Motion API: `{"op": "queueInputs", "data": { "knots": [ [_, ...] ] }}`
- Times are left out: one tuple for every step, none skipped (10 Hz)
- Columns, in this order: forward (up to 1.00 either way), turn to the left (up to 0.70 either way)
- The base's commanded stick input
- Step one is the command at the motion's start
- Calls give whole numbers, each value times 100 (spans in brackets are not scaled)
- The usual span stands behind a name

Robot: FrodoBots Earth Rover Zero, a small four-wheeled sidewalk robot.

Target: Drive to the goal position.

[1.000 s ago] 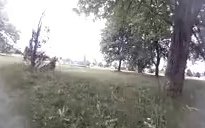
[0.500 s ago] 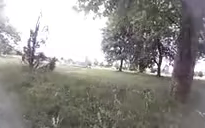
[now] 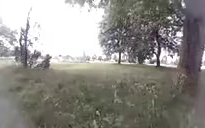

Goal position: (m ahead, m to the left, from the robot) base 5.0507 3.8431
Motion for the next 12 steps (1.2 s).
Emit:
{"op": "queueInputs", "data": {
  "knots": [
    [50, 0],
    [50, 0],
    [50, 0],
    [50, 0],
    [50, 0],
    [50, 0],
    [50, 0],
    [50, 0],
    [50, 0],
    [50, 0],
    [50, 0],
    [50, 0]
  ]
}}
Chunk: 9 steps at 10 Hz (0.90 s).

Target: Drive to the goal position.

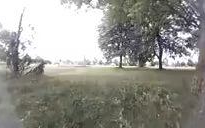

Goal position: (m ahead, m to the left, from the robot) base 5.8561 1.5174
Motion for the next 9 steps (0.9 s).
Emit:
{"op": "queueInputs", "data": {
  "knots": [
    [50, 0],
    [50, 0],
    [50, 0],
    [50, 0],
    [50, 0],
    [50, 0],
    [50, 0],
    [50, 0],
    [50, 0]
  ]
}}
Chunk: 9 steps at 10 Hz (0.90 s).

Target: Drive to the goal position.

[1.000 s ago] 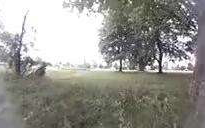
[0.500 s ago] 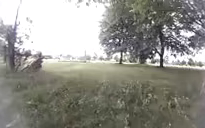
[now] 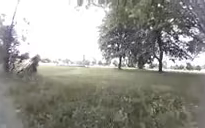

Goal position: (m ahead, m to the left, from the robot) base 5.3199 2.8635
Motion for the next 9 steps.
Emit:
{"op": "queueInputs", "data": {
  "knots": [
    [50, 0],
    [50, 0],
    [50, 0],
    [50, 0],
    [50, 0],
    [50, 0],
    [50, 0],
    [50, 0],
    [50, 0]
  ]
}}
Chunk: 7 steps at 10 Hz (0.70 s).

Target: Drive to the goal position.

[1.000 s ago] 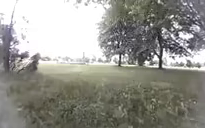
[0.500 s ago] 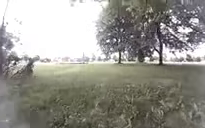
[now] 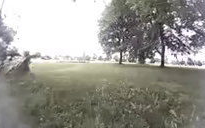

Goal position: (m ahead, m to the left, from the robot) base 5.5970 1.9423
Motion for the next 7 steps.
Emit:
{"op": "queueInputs", "data": {
  "knots": [
    [50, 0],
    [50, 0],
    [50, 0],
    [50, 0],
    [50, 0],
    [50, 0],
    [50, 0]
  ]
}}
